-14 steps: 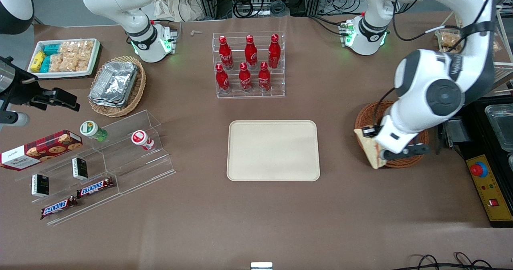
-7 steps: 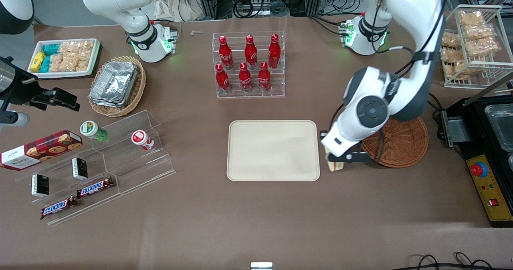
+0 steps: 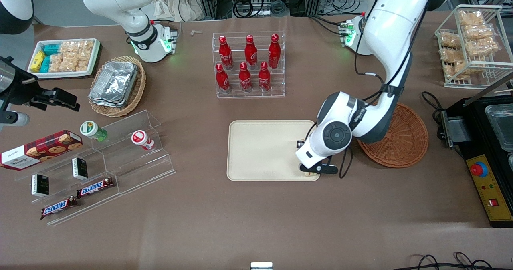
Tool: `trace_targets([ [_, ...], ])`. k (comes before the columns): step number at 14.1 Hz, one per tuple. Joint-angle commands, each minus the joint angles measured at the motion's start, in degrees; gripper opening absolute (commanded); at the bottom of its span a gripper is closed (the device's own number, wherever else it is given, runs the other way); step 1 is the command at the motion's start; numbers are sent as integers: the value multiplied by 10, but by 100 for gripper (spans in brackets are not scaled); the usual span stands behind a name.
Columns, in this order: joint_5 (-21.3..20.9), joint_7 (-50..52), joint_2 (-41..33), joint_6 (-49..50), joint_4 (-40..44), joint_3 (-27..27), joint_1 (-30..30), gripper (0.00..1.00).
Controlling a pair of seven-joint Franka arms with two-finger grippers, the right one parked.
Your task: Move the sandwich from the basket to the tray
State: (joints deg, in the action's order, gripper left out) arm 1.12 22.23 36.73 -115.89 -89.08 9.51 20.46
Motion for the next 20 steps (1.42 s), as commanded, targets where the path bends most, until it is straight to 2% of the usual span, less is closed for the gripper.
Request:
trace_targets([
  [1, 5, -8, 18, -6, 19, 2, 1, 28],
  [2, 5, -8, 19, -12, 19, 2, 1, 35],
  [3, 5, -6, 22, -16, 18, 2, 1, 60],
  [4, 5, -5, 22, -16, 18, 2, 1, 100],
  [7, 11, 29, 15, -8, 17, 2, 1, 100],
  [10, 10, 15, -16, 10, 20, 0, -17, 100],
  [13, 18, -63, -66, 50, 23, 0, -69, 100],
  [15, 7, -110, -101, 81, 29, -3, -104, 100],
  [17, -14, -181, -114, 123, 67, -9, -125, 100],
  [20, -3, -219, -115, 216, 175, -7, -192, 100],
])
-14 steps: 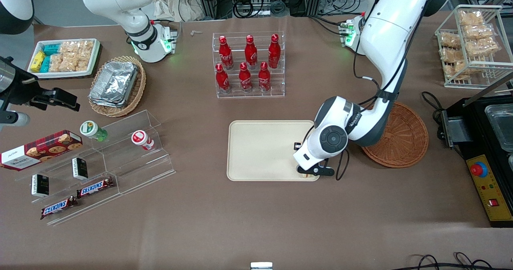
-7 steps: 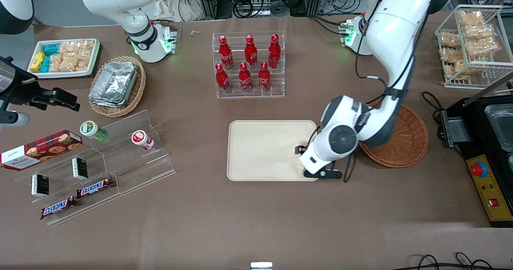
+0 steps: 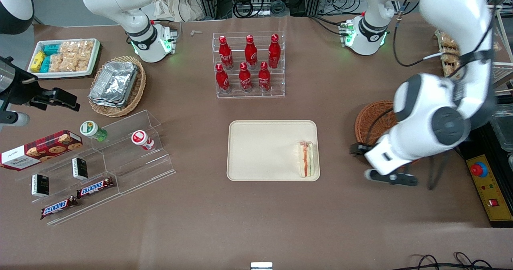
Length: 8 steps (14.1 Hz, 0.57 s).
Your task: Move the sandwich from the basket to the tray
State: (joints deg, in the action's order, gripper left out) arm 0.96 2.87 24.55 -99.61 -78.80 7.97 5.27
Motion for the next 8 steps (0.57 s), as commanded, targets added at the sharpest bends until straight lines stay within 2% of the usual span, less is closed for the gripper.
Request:
trace_targets([
  [1, -4, -22, 4, 63, 93, 6, -45, 100],
  [3, -15, -19, -10, 67, 114, -3, -46, 100],
  [5, -3, -18, -40, 74, 112, -27, -58, 100],
  [8, -10, -2, -43, 96, 114, -30, -75, 100],
])
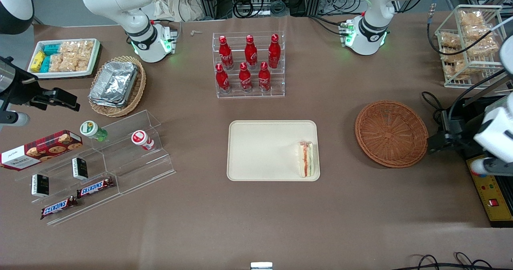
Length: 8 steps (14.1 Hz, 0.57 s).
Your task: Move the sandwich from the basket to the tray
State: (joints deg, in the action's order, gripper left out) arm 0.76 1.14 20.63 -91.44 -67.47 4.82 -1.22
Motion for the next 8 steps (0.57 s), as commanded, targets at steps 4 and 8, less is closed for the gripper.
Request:
trace_targets([
  [4, -12, 43, -2, 18, -4, 4, -12, 100],
  [8, -14, 52, 3, 18, -5, 4, -10, 100],
])
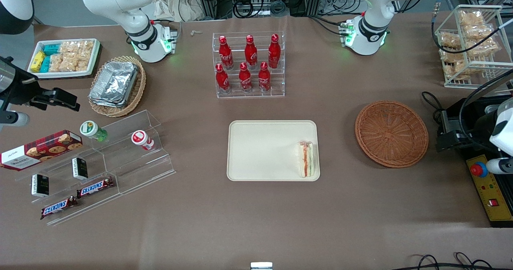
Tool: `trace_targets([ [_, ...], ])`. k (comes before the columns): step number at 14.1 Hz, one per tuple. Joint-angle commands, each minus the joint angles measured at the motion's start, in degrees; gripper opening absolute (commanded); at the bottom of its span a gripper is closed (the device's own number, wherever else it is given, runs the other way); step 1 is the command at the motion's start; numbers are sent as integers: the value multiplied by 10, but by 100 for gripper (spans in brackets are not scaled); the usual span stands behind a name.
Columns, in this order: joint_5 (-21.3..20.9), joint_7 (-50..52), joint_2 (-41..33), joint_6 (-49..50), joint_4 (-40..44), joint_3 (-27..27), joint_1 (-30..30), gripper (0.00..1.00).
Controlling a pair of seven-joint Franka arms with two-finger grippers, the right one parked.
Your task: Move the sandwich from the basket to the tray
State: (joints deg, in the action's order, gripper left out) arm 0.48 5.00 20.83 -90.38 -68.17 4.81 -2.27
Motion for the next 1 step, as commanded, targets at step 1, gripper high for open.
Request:
trace_targets([
  [1, -11, 12, 2, 7, 2, 4, 1, 100],
])
